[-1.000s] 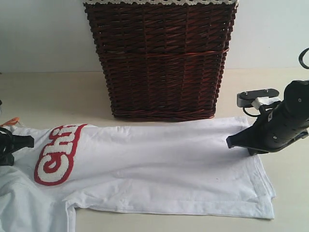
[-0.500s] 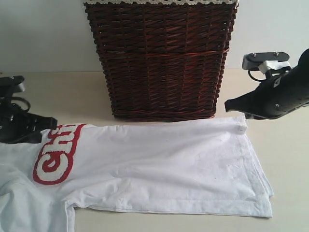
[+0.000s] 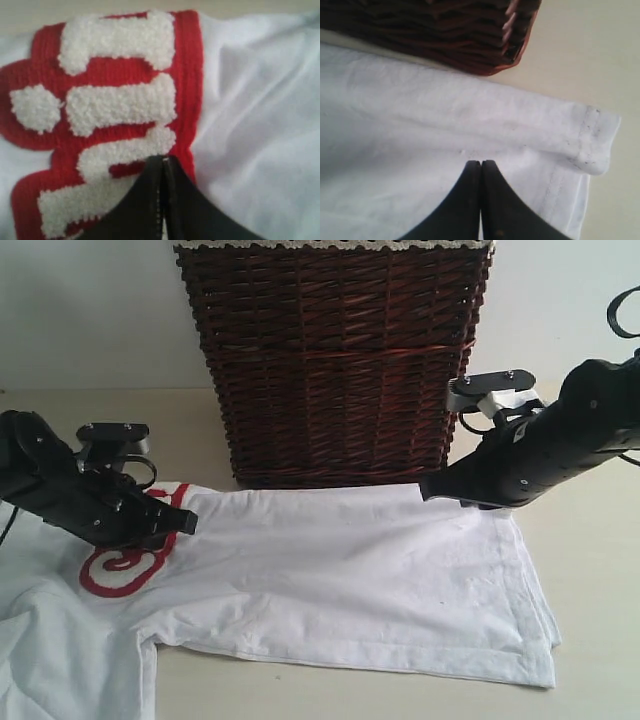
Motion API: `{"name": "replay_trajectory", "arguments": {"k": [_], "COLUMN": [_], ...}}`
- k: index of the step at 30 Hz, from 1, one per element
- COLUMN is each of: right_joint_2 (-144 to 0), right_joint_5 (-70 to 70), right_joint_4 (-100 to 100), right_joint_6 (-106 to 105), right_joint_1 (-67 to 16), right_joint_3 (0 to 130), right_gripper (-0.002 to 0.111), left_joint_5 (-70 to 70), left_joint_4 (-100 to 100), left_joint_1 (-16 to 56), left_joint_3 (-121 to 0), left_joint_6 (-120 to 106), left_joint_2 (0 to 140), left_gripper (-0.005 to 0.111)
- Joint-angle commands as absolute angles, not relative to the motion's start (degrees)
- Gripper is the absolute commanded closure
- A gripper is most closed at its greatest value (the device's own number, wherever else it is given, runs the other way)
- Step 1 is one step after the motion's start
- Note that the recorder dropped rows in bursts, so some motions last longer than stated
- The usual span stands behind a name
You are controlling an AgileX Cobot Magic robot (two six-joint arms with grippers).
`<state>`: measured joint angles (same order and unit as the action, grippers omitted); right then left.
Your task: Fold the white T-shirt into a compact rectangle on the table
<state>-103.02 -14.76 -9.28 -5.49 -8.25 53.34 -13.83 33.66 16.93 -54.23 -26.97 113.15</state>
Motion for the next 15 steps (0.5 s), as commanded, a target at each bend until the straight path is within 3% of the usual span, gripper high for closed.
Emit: {"name": "replay_trajectory", "arguments": {"k": [1, 8, 15], "right_joint_2": [-103.3, -108.6, -117.8], "right_joint_5": [-14.5, -13.9, -16.7], "right_joint_4": [-9.1, -8.0, 0.0], "right_joint_6": [-6.5, -7.9, -0.5], "right_joint_1": [-8.4, -8.4, -7.8], "right_joint_3": [54.8, 57.5, 64.3], "right_gripper": [0.108, 0.108, 0.108], "left_joint_5": [-19.7, -19.0, -17.5], "left_joint_4": [32.4, 34.4, 31.6], "left_joint_1": [16.6, 16.6, 16.5], "left_joint_3": [-56.0, -56.8, -56.5], "left_joint_6": [-27.8, -28.2, -28.2], "left_joint_2": [113.6, 104.3, 103.7], "left_gripper": [0.107, 0.107, 0.107]}}
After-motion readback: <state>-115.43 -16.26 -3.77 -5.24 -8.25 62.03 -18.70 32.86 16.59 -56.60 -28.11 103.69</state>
